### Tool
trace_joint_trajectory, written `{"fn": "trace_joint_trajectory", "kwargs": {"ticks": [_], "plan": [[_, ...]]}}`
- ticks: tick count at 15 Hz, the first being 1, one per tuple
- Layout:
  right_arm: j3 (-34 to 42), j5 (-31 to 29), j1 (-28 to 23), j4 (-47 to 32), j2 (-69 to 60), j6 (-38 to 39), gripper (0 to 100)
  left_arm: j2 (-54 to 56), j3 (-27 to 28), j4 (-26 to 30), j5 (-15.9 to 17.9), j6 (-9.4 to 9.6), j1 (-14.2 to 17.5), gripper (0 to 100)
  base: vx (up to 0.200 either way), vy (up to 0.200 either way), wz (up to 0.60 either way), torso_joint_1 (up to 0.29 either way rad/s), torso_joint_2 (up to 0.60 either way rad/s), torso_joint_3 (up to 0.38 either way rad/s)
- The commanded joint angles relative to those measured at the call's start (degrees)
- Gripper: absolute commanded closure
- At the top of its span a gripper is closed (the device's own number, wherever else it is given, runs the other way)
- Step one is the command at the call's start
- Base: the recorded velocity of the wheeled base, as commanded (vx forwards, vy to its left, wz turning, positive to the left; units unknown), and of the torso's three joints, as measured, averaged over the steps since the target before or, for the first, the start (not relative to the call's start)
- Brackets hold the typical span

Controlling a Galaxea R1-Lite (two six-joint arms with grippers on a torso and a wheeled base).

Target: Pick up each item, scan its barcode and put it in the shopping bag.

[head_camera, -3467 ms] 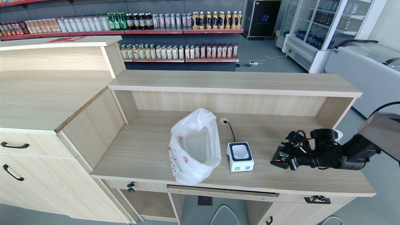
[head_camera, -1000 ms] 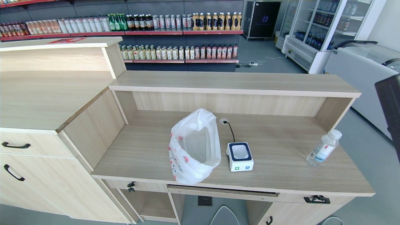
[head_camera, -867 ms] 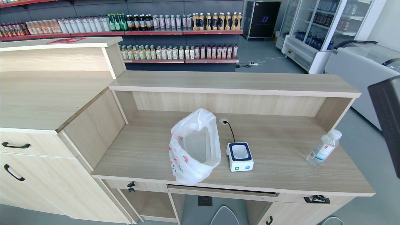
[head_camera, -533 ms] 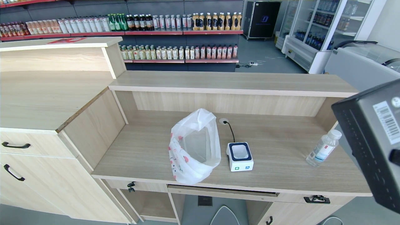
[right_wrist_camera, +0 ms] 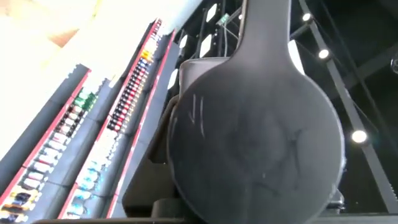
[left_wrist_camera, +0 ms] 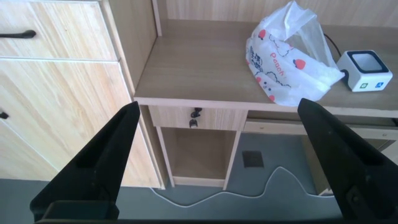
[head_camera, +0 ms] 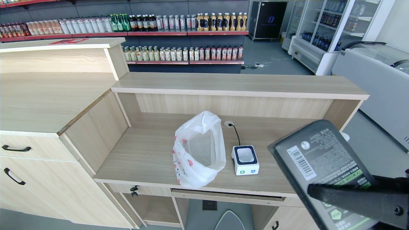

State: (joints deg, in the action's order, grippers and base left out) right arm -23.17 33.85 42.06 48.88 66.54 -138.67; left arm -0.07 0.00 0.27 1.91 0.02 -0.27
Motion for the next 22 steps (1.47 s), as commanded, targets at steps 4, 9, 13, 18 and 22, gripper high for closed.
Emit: {"fn": "trace_joint_trajectory", "kwargs": {"ticks": [4,9,13,18,22], "plan": [[0.2,-0.1,1.6,7.5,0.4,-0.6,100,0.0,0.0,0.0,0.0,-0.02,0.0,0,0.000,0.000,0.00,0.000,0.00,0.000],[0.9,0.0,1.6,8.8,0.6,-7.2,100,0.0,0.0,0.0,0.0,-0.02,0.0,0,0.000,0.000,0.00,0.000,0.00,0.000],[0.9,0.0,1.6,8.7,0.9,-8.7,100,0.0,0.0,0.0,0.0,-0.02,0.0,0,0.000,0.000,0.00,0.000,0.00,0.000],[0.7,0.2,1.6,9.2,1.6,-8.8,100,0.0,0.0,0.0,0.0,-0.02,0.0,0,0.000,0.000,0.00,0.000,0.00,0.000],[0.9,0.2,1.6,8.9,1.5,-8.9,100,0.0,0.0,0.0,0.0,-0.02,0.0,0,0.000,0.000,0.00,0.000,0.00,0.000]]}}
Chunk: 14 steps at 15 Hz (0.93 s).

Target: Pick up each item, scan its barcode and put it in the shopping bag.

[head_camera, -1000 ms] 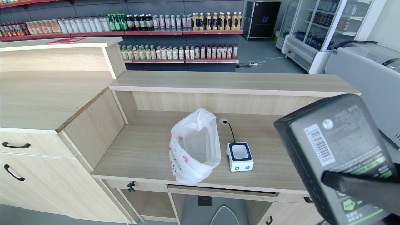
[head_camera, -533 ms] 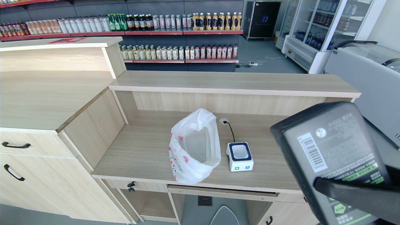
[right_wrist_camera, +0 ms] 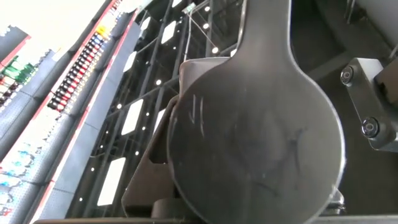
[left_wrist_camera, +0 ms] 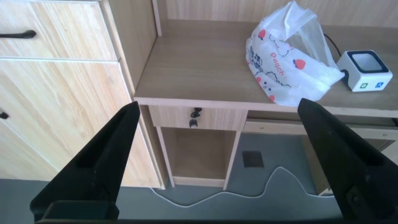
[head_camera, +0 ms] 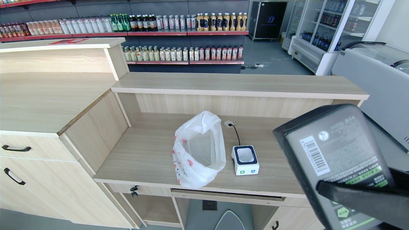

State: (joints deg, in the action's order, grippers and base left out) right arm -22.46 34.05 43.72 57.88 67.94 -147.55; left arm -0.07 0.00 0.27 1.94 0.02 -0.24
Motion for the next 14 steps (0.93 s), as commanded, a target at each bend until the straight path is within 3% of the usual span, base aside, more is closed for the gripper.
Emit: {"fn": "trace_joint_trajectory", "kwargs": {"ticks": [1,4,5,8,9,11,12,14], "plan": [[0.1,0.1,0.0,0.0,0.2,0.0,100,0.0,0.0,0.0,0.0,-0.02,0.1,0,0.000,0.000,0.00,0.000,0.00,0.000],[-0.2,-0.6,-2.0,-0.3,-1.1,3.1,100,0.0,0.0,0.0,0.0,-0.02,0.0,0,0.000,0.000,0.00,0.000,0.00,0.000],[0.0,-2.8,-6.6,-1.2,-2.3,13.2,100,0.0,0.0,0.0,0.0,0.06,0.0,0,0.000,0.000,0.00,0.000,0.00,0.000],[-1.5,-7.9,-25.6,-19.0,-13.0,42.0,100,0.0,0.0,0.0,0.0,0.06,0.0,0,0.000,0.000,0.00,0.000,0.00,0.000],[-2.3,-10.1,-31.4,-20.9,-15.6,49.3,100,0.0,0.0,0.0,0.0,-0.02,0.0,0,0.000,0.000,0.00,0.000,0.00,0.000],[-2.2,-19.2,-40.0,-21.7,-18.1,66.8,100,0.0,0.0,0.0,0.0,0.06,0.0,0,0.000,0.000,0.00,0.000,0.00,0.000],[-2.2,-21.6,-41.0,-22.3,-18.2,69.7,100,0.0,0.0,0.0,0.0,-0.02,0.0,0,0.000,0.000,0.00,0.000,0.00,0.000],[-3.3,-37.8,-45.4,-26.5,-16.4,87.0,100,0.0,0.0,0.0,0.0,-0.02,0.0,0,0.000,0.000,0.00,0.000,0.00,0.000]]}}
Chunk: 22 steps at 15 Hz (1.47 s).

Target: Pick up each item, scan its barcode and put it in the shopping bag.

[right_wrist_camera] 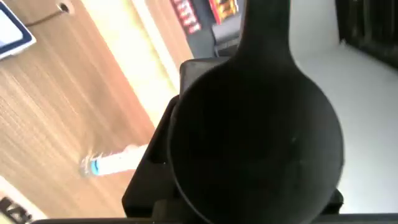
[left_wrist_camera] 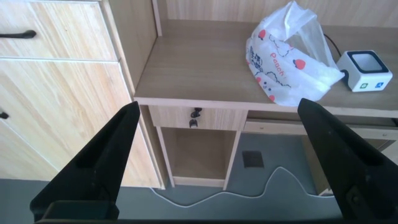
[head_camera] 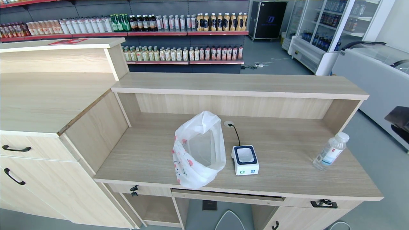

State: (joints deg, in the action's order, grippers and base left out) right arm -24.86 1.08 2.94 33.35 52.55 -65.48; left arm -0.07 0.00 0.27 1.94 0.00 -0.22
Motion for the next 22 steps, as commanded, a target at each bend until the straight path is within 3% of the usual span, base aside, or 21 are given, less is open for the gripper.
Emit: {"fn": "trace_joint_trajectory", "kwargs": {"ticks": [1,5,7,11,16,18,20,22], "plan": [[-0.5,-9.3,-6.5,-3.4,-0.1,10.9,100,0.0,0.0,0.0,0.0,0.00,0.0,0,0.000,0.000,0.00,0.000,0.00,0.000],[-0.3,-12.7,-9.9,-20.0,-2.0,28.4,100,0.0,0.0,0.0,0.0,0.00,0.0,0,0.000,0.000,0.00,0.000,0.00,0.000],[-0.3,-12.8,-9.8,-23.8,-2.1,32.0,100,0.0,0.0,0.0,0.0,0.00,0.0,0,0.000,0.000,0.00,0.000,0.00,0.000],[-0.5,-12.8,-5.9,-23.9,-0.4,35.3,100,0.0,0.0,0.0,0.0,0.00,0.0,0,0.000,0.000,0.45,0.004,0.00,0.001],[-7.4,-11.7,-5.0,-24.7,9.1,50.4,100,0.0,0.0,0.0,0.0,0.00,0.0,0,0.000,0.000,0.60,0.004,0.00,0.000],[-8.4,-1.2,-5.5,-24.6,14.1,60.4,100,0.0,0.0,0.0,0.0,0.00,0.0,0,0.000,0.000,0.00,0.000,0.00,0.000],[-9.6,3.6,-6.6,-23.1,18.1,62.0,100,0.0,0.0,0.0,0.0,0.00,0.0,0,0.000,0.000,0.00,0.000,0.00,0.000],[-12.2,13.2,-8.6,-17.0,26.1,66.8,100,0.0,0.0,0.0,0.0,0.00,0.0,0,0.000,0.000,0.00,0.000,0.00,0.000]]}}
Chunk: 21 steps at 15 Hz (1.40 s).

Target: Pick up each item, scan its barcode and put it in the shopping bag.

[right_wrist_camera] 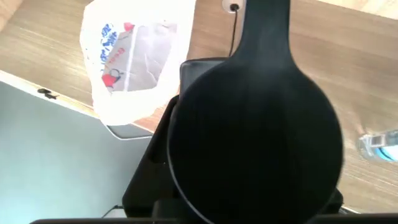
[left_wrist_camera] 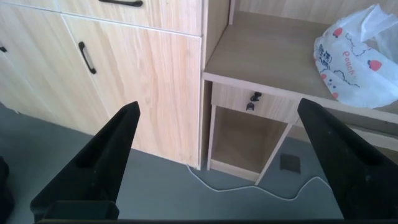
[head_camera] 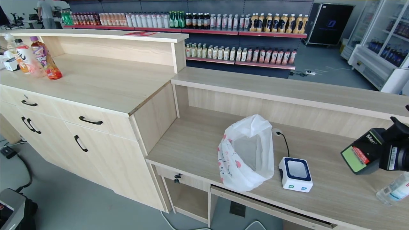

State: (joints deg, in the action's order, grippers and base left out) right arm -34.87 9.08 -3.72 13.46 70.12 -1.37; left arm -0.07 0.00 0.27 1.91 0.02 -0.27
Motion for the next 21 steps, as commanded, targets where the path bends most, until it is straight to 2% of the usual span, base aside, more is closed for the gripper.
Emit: {"fn": "trace_joint_trajectory", "kwargs": {"ticks": [1,2,5,9,12,21], "plan": [[-3.8,9.8,-4.1,4.0,11.4,3.7,100,0.0,0.0,0.0,0.0,-0.02,0.0,0,0.000,0.000,0.00,0.000,0.00,0.000],[-4.7,13.8,-6.4,4.3,14.3,4.0,100,0.0,0.0,0.0,0.0,-0.02,0.0,0,0.000,0.000,0.00,0.000,0.00,0.000],[-4.0,14.8,-8.4,5.1,20.1,4.3,100,0.0,0.0,0.0,0.0,-0.02,0.0,0,0.000,0.000,0.00,0.000,0.00,0.000],[-1.5,19.4,-8.7,11.8,27.5,6.5,100,0.0,0.0,0.0,0.0,-0.02,0.0,0,0.000,0.000,0.00,0.000,0.00,0.000],[-3.0,24.0,-8.7,12.1,29.9,6.1,100,0.0,0.0,0.0,0.0,-0.02,0.0,0,0.000,0.000,0.00,0.000,0.00,0.000],[-2.0,24.0,-8.7,13.5,34.1,5.8,100,0.0,0.0,0.0,0.0,-0.02,0.0,0,0.000,0.000,0.00,0.000,0.00,0.000]]}}
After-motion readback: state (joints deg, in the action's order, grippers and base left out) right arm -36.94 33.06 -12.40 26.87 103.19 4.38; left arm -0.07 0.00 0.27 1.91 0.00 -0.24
